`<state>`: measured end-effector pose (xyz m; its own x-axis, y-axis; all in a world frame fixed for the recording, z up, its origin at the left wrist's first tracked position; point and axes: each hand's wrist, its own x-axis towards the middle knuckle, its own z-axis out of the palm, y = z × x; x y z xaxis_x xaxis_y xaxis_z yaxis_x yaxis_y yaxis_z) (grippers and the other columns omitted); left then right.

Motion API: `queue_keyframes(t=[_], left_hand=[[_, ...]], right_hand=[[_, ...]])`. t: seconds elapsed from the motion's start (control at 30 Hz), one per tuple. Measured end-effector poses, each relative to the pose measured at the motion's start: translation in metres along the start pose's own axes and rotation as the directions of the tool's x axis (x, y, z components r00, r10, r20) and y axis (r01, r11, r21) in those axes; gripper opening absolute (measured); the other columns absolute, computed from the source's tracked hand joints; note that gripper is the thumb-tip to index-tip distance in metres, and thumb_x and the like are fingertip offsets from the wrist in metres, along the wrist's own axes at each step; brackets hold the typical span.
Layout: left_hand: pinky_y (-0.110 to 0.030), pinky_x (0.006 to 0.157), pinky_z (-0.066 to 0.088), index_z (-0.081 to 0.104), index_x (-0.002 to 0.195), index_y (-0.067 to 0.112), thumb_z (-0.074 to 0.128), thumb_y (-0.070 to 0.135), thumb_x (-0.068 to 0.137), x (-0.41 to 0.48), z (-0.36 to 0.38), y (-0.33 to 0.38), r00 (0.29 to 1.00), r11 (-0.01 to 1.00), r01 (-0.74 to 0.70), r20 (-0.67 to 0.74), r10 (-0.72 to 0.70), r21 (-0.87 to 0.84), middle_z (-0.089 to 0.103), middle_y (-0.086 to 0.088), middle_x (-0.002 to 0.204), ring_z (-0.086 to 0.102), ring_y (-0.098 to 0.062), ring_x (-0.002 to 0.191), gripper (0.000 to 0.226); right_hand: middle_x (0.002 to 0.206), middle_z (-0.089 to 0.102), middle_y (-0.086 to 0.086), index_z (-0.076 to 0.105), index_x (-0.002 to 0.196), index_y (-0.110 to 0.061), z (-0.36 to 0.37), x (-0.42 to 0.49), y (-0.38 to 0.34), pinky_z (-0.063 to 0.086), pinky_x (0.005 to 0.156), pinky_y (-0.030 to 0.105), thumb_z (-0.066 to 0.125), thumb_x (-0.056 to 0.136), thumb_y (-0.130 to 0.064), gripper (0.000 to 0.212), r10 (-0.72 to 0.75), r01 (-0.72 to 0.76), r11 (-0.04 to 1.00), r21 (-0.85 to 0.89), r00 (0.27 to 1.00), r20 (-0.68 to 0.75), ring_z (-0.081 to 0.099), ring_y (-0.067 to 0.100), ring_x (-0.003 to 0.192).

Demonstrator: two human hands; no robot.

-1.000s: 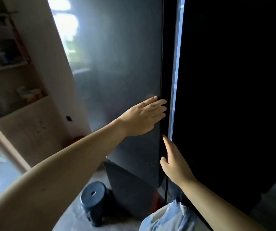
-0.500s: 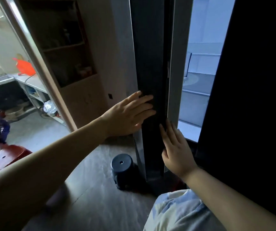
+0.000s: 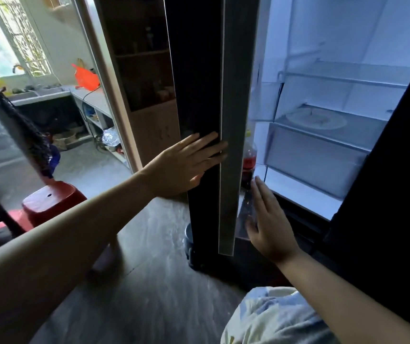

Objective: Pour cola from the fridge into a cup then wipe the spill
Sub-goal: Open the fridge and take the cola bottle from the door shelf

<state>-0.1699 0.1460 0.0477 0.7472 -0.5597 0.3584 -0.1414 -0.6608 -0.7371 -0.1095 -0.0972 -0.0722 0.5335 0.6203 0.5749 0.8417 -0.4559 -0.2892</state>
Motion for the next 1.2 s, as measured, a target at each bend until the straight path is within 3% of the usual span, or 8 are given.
queue_keyframes(t=[0.13, 0.3, 0.43, 0.53, 0.6, 0.77, 0.97, 1.2], left_hand=[[-0.042, 0.115, 0.019, 0.035, 0.143, 0.011, 0.048, 0.024, 0.086, -0.034, 0.018, -0.011, 0.995, 0.995, 0.088, -0.043, -0.090, -0.050, 0.037, -0.013, 0.150, 0.024, -0.030, 0.140, 0.060], [-0.045, 0.115, 0.025, 0.024, 0.148, 0.013, 0.052, 0.026, 0.084, -0.072, 0.039, -0.023, 0.980, 0.975, 0.195, -0.026, -0.198, -0.105, 0.028, -0.012, 0.154, 0.021, -0.030, 0.142, 0.071], [-0.045, 0.113, 0.030, 0.023, 0.148, 0.013, 0.052, 0.026, 0.081, -0.099, 0.060, -0.038, 0.974, 0.960, 0.228, 0.058, -0.221, -0.165, 0.027, -0.014, 0.155, 0.025, -0.032, 0.143, 0.074], [-0.045, 0.112, 0.032, 0.024, 0.148, 0.009, 0.048, 0.029, 0.083, -0.119, 0.081, -0.060, 0.957, 0.929, 0.282, 0.135, -0.255, -0.239, 0.025, -0.018, 0.155, 0.026, -0.032, 0.142, 0.072], [-0.044, 0.114, 0.030, 0.027, 0.148, 0.006, 0.042, 0.035, 0.085, -0.130, 0.095, -0.076, 0.949, 0.913, 0.305, 0.164, -0.268, -0.272, 0.024, -0.019, 0.155, 0.025, -0.031, 0.143, 0.071], [-0.038, 0.117, 0.022, 0.025, 0.148, 0.000, 0.037, 0.051, 0.086, -0.146, 0.132, -0.113, 0.925, 0.845, 0.368, 0.244, -0.291, -0.388, 0.018, -0.019, 0.156, 0.018, -0.026, 0.145, 0.081], [-0.033, 0.119, 0.011, 0.016, 0.150, 0.003, 0.037, 0.048, 0.088, -0.151, 0.160, -0.129, 0.863, 0.730, 0.500, 0.337, -0.376, -0.467, 0.008, -0.014, 0.159, 0.008, -0.022, 0.147, 0.079], [-0.042, 0.120, 0.009, 0.011, 0.151, 0.004, 0.048, 0.031, 0.091, -0.176, 0.204, -0.067, 0.837, 0.751, 0.478, 0.496, -0.232, -0.456, 0.006, -0.014, 0.160, 0.005, -0.027, 0.148, 0.075]], right_hand=[[0.157, 0.011, 0.012, 0.019, 0.148, -0.002, 0.027, 0.018, -0.022, 0.026, 0.114, 0.040, 0.059, 0.079, -0.004, 0.080, -0.174, 0.185, 0.982, -0.034, 0.965, 0.198, 0.012, 0.023, 0.145], [0.158, -0.013, 0.001, 0.000, 0.151, -0.015, 0.071, 0.046, -0.056, 0.028, 0.112, 0.030, 0.056, 0.085, -0.005, 0.087, -0.169, 0.150, 0.984, 0.092, 0.950, 0.261, 0.007, 0.012, 0.143], [0.158, -0.013, -0.004, -0.001, 0.151, -0.016, 0.100, 0.078, -0.079, 0.034, 0.076, -0.002, 0.055, 0.085, -0.004, 0.088, -0.182, 0.154, 0.981, 0.117, 0.940, 0.288, 0.027, 0.002, 0.133], [0.158, 0.012, 0.006, 0.012, 0.150, -0.011, 0.134, 0.093, -0.081, 0.038, 0.107, 0.027, 0.057, 0.086, -0.007, 0.078, -0.117, 0.108, 0.993, 0.049, 0.953, 0.280, 0.029, 0.018, 0.139], [0.158, 0.009, 0.008, 0.008, 0.150, -0.010, 0.158, 0.096, -0.074, 0.017, 0.118, 0.039, 0.050, 0.091, -0.016, 0.072, 0.036, -0.008, 0.997, -0.080, 0.935, 0.353, 0.010, 0.024, 0.146], [0.159, -0.010, 0.007, -0.004, 0.151, -0.013, 0.205, 0.113, -0.066, -0.001, 0.116, 0.034, 0.041, 0.094, -0.022, 0.074, 0.295, -0.153, 0.947, -0.284, 0.767, 0.570, -0.009, 0.025, 0.146], [0.160, -0.004, 0.001, 0.002, 0.152, -0.018, 0.230, 0.150, -0.080, 0.002, 0.117, 0.034, 0.042, 0.090, -0.018, 0.073, 0.300, -0.130, 0.938, -0.323, 0.770, 0.562, -0.001, 0.022, 0.147], [0.159, 0.008, -0.002, 0.011, 0.151, -0.018, 0.255, 0.181, -0.082, 0.015, 0.116, 0.032, 0.045, 0.083, -0.012, 0.077, 0.303, -0.192, 0.948, -0.254, 0.791, 0.532, 0.008, 0.021, 0.144]])
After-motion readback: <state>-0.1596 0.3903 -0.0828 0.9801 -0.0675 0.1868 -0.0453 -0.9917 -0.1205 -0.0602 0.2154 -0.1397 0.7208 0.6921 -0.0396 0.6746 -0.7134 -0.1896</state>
